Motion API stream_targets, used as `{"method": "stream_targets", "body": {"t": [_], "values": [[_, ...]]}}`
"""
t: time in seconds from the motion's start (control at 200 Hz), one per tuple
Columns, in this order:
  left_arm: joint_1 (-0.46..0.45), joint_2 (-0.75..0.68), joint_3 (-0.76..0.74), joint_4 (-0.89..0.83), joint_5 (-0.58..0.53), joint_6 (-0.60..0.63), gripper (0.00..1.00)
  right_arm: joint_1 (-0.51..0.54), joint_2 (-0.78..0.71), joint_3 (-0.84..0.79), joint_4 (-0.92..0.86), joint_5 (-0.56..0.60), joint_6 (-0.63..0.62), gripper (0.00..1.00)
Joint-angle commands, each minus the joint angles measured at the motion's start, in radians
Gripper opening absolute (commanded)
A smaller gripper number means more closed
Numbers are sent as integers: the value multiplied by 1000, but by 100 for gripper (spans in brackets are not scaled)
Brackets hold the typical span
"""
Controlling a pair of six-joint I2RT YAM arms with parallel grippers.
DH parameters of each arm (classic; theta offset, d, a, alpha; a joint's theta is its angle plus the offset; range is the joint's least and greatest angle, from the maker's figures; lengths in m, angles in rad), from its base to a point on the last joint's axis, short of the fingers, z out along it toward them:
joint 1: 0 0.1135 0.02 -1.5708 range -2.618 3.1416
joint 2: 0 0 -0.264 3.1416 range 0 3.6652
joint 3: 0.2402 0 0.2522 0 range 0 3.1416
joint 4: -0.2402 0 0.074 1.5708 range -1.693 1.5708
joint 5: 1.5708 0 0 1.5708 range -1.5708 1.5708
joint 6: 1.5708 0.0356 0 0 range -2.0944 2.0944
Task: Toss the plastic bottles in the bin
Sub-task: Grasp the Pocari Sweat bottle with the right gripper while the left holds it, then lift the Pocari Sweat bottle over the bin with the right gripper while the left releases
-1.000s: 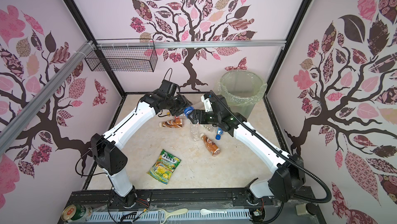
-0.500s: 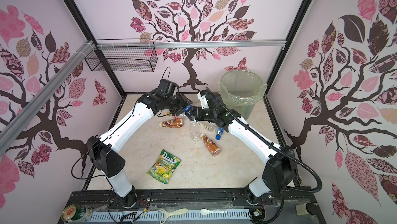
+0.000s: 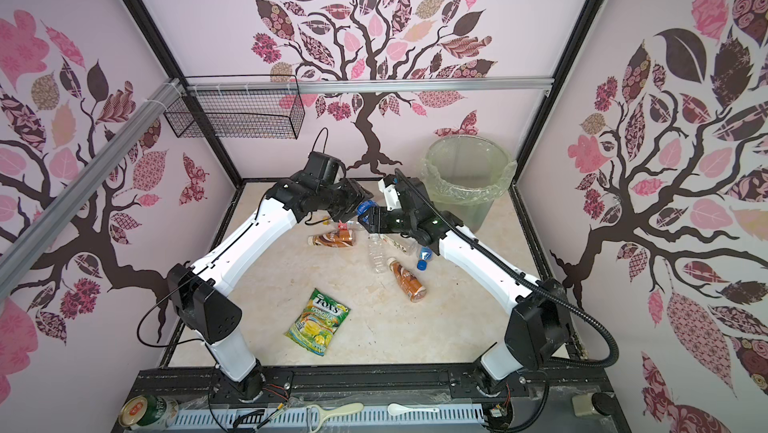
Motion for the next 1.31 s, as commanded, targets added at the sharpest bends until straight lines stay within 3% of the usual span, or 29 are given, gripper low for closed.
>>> {"method": "stream_targets", "body": {"t": [0.0, 0.34, 0.445, 0.62, 0.725, 0.945, 1.3], "values": [[-8, -36, 7, 27, 18, -12, 60, 0, 21, 33, 7, -3, 17, 54], [-7, -41, 6, 27, 0, -7, 68, 0, 5, 17, 3, 4, 17, 47], [1, -43, 18, 19, -7, -3, 75, 0, 2, 22, -8, 14, 12, 47], [43, -50, 64, -20, -21, 21, 97, -18, -8, 43, -40, 35, 2, 46], [70, -53, 95, -30, -25, 35, 98, -47, -16, 79, -78, 61, -8, 46], [80, -39, 210, -23, -46, 83, 98, -126, -33, 251, -182, 189, -49, 44], [41, -22, 303, 69, -20, 120, 98, -138, -19, 732, -290, 582, -230, 44]]}}
